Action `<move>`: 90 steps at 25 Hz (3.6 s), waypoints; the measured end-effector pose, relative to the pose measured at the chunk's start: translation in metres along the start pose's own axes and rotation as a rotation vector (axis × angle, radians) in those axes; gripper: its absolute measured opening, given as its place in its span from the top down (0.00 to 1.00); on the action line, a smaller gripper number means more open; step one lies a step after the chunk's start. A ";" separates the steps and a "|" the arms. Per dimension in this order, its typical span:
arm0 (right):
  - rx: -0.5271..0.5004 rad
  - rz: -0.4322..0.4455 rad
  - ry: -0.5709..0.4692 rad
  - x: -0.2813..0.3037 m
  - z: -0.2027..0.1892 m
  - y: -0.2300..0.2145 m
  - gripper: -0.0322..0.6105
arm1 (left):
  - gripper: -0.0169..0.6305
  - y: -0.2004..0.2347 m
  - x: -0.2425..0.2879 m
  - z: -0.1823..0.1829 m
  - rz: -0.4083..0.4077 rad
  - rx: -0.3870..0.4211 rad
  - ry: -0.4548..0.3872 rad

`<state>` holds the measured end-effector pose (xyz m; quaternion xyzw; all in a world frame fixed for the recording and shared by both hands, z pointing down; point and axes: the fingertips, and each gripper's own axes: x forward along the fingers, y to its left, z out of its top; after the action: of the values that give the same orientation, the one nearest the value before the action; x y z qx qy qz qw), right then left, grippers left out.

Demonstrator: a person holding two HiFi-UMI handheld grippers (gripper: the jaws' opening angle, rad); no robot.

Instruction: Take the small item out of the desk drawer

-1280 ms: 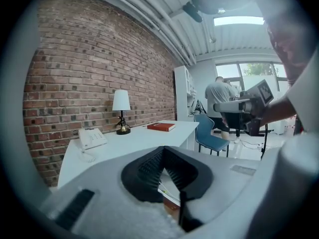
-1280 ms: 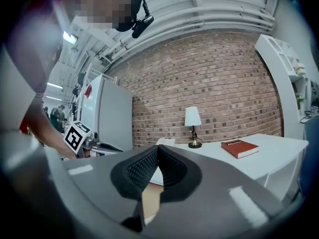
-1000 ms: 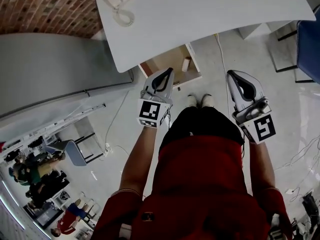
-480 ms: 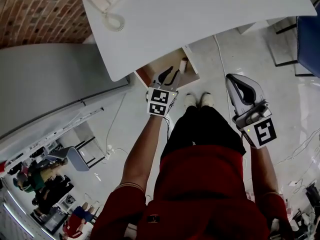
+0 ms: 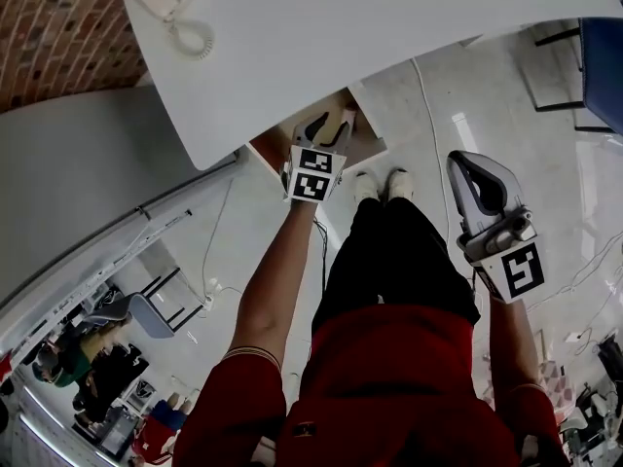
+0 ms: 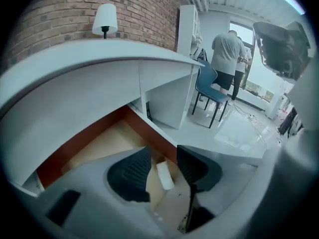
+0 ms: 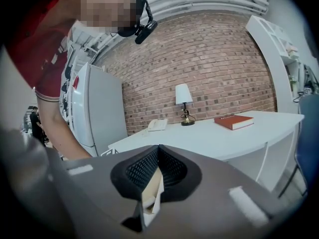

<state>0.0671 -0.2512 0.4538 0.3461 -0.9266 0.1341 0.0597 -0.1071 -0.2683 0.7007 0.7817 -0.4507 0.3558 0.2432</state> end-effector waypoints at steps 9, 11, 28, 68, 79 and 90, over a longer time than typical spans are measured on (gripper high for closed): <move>0.013 -0.073 0.041 -0.002 -0.035 -0.009 0.93 | 0.69 0.008 0.065 -0.045 -0.064 0.044 0.151; 0.017 -0.086 0.049 -0.004 -0.041 -0.010 0.93 | 0.68 0.009 0.076 -0.055 -0.073 0.053 0.194; 0.035 -0.154 0.097 -0.025 -0.070 -0.027 0.93 | 0.67 0.008 0.126 -0.105 -0.096 0.056 0.393; -0.047 0.015 -0.030 -0.007 0.045 0.032 0.93 | 0.75 -0.055 -0.153 0.098 -0.113 -0.057 -0.290; -0.076 0.070 -0.083 -0.022 0.087 0.054 0.93 | 0.75 -0.062 -0.260 0.167 -0.039 -0.028 -0.545; -0.086 0.118 -0.161 -0.034 0.120 0.091 0.93 | 0.75 -0.066 -0.330 0.179 0.036 0.021 -0.681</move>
<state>0.0303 -0.1988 0.3135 0.2977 -0.9521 0.0692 -0.0081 -0.1012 -0.1871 0.3280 0.8501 -0.5161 0.0830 0.0641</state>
